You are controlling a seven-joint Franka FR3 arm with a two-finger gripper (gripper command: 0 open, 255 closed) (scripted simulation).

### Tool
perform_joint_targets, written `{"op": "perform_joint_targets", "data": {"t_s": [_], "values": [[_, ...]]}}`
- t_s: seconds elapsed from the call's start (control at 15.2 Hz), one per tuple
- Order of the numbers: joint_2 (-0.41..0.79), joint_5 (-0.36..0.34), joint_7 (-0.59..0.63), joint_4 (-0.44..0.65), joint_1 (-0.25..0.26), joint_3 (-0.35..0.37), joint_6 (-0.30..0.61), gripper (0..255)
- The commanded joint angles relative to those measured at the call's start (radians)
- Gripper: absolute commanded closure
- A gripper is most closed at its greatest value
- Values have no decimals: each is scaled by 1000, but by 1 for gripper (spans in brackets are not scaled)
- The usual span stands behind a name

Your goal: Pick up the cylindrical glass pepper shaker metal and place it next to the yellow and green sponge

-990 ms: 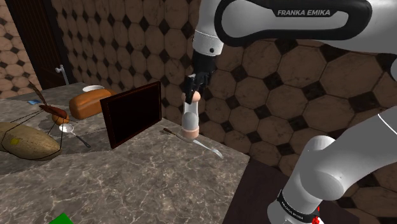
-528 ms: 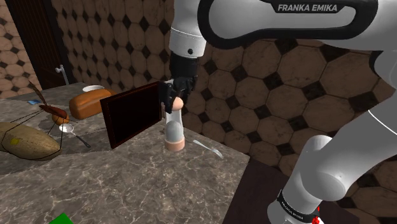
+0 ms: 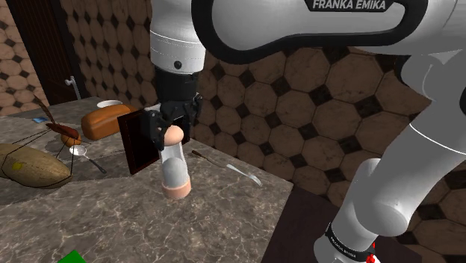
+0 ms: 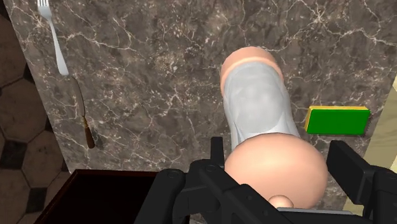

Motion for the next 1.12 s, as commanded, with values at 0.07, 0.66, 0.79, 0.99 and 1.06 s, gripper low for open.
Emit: {"op": "perform_joint_targets", "data": {"t_s": [0.07, 0.66, 0.79, 0.99, 1.06], "values": [[87, -55, 99, 84, 24, 64, -15, 255], [475, -342, 390, 485, 236, 177, -155, 255], [575, -412, 433, 614, 324, 172, -209, 255], [742, -514, 466, 872, 492, 141, -316, 255], [809, -550, 464, 990, 561, 123, -363, 255]]}}
